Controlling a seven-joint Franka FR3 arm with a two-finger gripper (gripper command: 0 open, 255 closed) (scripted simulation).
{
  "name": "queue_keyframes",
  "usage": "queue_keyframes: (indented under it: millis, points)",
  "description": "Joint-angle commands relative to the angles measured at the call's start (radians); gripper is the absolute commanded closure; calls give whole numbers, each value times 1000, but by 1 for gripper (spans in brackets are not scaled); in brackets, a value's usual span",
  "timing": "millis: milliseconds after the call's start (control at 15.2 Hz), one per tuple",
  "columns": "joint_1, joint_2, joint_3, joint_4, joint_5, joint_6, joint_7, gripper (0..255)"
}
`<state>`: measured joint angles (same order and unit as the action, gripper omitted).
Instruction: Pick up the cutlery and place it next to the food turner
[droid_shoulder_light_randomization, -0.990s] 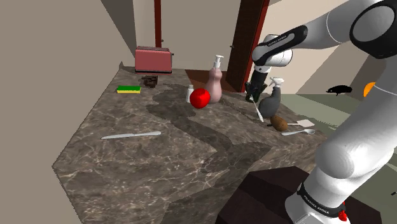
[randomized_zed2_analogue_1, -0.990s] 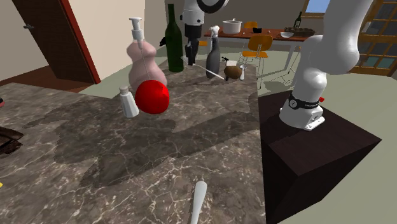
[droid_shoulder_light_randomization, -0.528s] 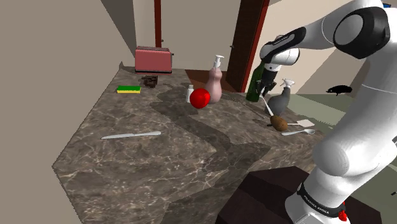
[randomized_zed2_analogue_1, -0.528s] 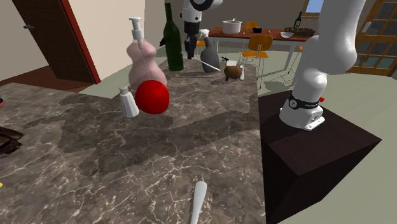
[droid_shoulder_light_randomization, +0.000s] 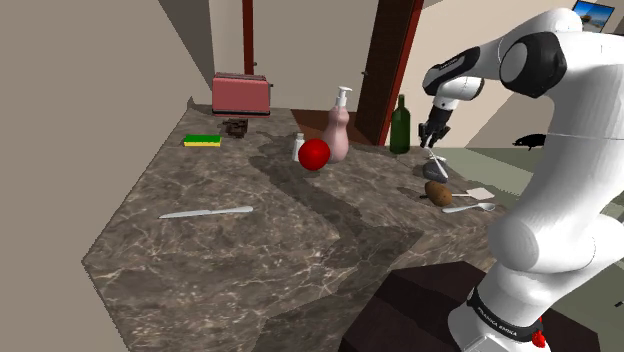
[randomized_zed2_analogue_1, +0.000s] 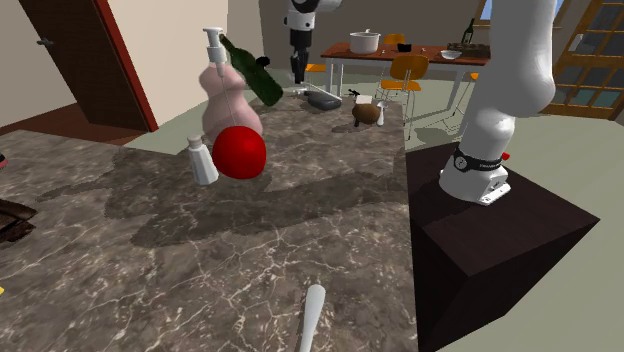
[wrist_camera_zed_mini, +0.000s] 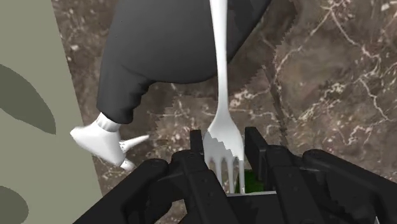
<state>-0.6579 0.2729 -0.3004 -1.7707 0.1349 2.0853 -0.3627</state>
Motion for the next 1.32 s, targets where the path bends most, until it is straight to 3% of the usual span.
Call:
queue_keyframes:
  millis: [0, 132, 1056, 1254]
  points:
    - [-35, 52, -10, 72, 21, -25, -48, 255]
    - [-67, 101, -15, 142, 38, -51, -83, 255]
    - [-74, 174, 2, 49, 73, 112, -110, 255]
    - [-74, 174, 2, 49, 73, 112, -110, 255]
